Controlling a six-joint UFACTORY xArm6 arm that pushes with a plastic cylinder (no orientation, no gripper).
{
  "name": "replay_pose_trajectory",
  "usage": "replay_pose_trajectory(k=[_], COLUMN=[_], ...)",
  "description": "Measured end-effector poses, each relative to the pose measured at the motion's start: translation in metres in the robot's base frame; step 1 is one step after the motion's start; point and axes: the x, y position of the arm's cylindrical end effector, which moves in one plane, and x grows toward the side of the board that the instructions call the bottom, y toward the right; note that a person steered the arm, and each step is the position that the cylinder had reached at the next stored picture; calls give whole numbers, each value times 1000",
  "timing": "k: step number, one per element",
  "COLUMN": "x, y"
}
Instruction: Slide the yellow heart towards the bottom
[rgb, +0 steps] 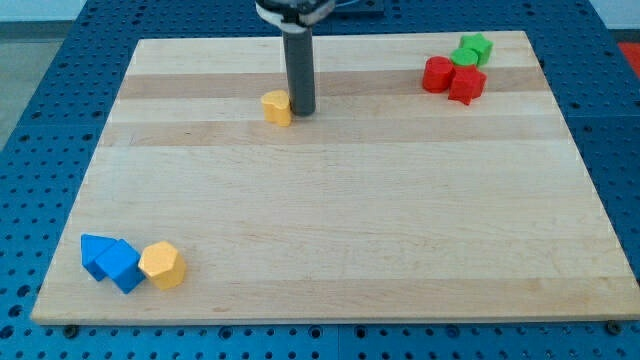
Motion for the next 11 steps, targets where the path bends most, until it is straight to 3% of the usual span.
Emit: replay_pose_trajectory(k=[2,6,7,8,10,11], x=[-29,93,62,-2,52,52], y=[-28,-52,-56,-56,-12,-12])
